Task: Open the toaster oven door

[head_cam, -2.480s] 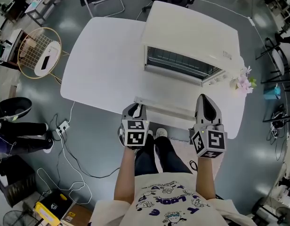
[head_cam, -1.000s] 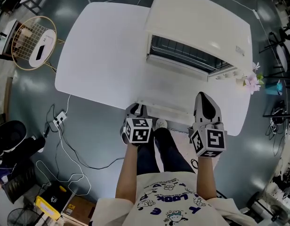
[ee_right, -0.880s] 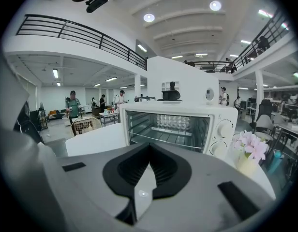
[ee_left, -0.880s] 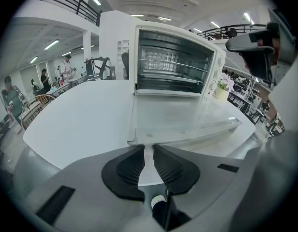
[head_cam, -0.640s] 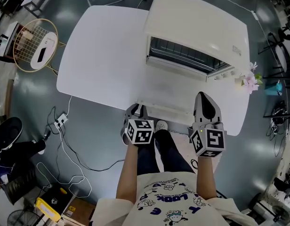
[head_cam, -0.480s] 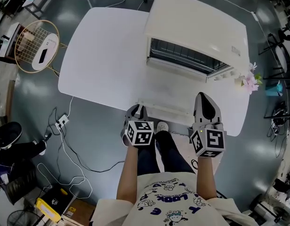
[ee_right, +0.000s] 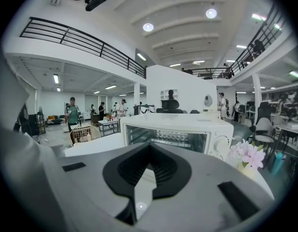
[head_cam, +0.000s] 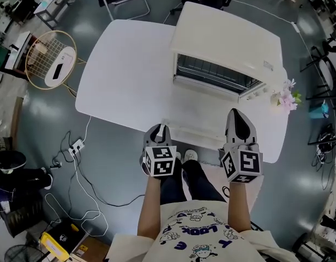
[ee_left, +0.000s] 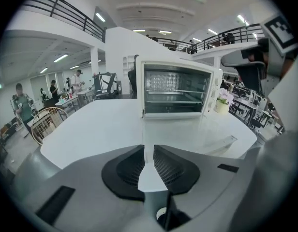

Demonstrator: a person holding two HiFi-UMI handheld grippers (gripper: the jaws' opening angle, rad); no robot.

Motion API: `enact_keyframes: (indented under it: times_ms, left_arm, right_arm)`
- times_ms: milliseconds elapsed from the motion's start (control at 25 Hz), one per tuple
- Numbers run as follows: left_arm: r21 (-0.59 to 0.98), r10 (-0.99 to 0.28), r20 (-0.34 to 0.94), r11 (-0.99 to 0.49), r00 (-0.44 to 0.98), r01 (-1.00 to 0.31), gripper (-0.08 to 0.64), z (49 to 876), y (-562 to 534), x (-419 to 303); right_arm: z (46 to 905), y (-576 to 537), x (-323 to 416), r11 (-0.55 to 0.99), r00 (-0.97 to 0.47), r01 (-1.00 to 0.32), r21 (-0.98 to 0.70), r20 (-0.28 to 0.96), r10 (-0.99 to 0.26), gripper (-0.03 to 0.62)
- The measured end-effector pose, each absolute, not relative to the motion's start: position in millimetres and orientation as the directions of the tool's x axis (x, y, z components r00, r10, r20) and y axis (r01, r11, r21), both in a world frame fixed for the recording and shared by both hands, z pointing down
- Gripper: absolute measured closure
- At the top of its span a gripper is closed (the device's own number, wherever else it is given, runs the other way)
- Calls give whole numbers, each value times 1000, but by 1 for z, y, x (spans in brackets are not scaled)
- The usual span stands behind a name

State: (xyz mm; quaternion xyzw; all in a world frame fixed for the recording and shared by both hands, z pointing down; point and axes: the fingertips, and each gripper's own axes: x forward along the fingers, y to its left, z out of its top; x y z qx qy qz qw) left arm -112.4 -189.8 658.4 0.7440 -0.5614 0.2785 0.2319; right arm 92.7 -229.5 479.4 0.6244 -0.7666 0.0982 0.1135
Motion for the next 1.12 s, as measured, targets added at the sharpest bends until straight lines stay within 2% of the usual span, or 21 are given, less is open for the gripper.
enact_keyframes:
  times_ms: [240, 560, 920, 1120]
  left_arm:
    - [61, -793, 557, -256, 246, -965, 497, 583, -211, -115]
    - [18, -891, 391, -245, 232, -969, 497, 481, -230, -112]
    - [-20, -946, 262, -202, 190, -979, 551, 411, -236, -111]
    - [-11, -961, 215, -178, 171, -984, 555, 383, -232, -101]
  right_arm:
    - [448, -230, 99, 192, -189, -981, -11, 236, -953, 595]
    - [400, -230, 106, 199, -200, -980, -16, 140, -970, 595]
    - [358, -236, 117, 216, -217, -976, -12, 43, -975, 595]
    - [342, -236, 127, 227, -228, -974, -14, 7, -974, 595]
